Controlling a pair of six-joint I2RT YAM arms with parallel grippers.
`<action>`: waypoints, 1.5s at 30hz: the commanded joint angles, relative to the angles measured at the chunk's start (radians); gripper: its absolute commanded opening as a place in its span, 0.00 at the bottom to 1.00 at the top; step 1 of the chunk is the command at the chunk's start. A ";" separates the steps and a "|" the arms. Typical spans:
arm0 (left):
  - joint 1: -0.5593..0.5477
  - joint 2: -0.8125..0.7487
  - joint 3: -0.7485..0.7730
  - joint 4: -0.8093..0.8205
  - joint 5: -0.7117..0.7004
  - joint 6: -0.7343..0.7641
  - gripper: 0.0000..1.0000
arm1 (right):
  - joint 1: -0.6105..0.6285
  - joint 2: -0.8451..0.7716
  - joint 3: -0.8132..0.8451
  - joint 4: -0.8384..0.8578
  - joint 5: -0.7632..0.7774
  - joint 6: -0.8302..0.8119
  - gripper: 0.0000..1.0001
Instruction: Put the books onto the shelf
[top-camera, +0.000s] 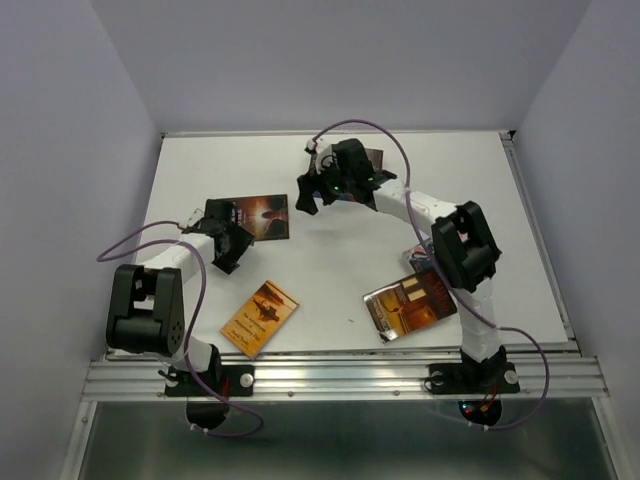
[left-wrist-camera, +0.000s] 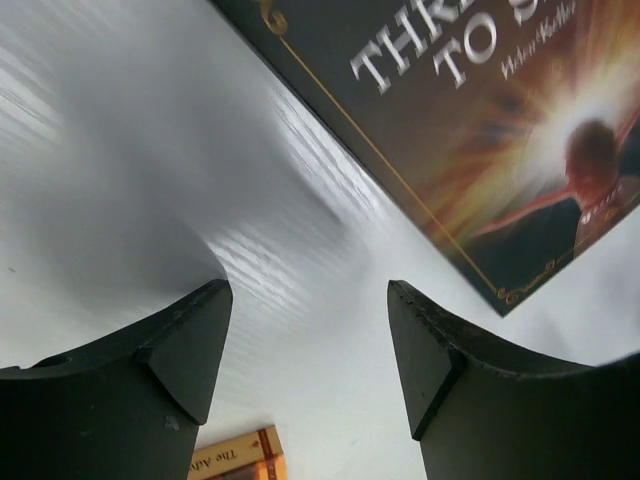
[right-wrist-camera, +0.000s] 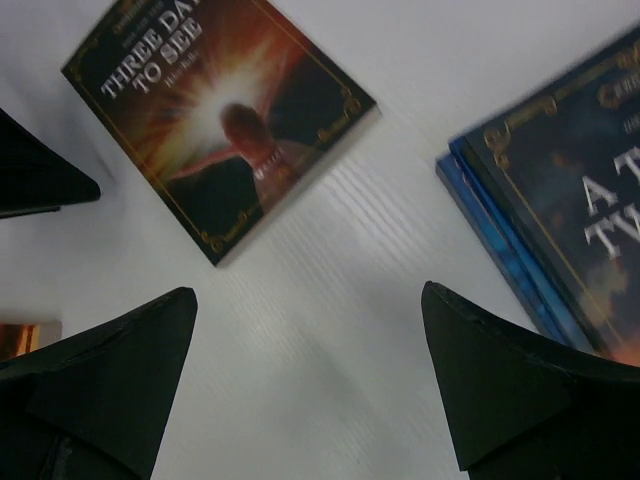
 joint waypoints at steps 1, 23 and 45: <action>0.090 -0.039 -0.060 0.046 0.005 -0.014 0.75 | 0.056 0.136 0.211 0.001 -0.061 -0.082 1.00; 0.149 0.191 0.117 0.165 0.036 0.043 0.76 | 0.110 0.611 0.706 -0.053 -0.024 0.015 0.82; 0.146 0.156 -0.168 0.947 0.579 -0.008 0.90 | 0.140 0.473 0.480 -0.214 -0.105 0.171 0.53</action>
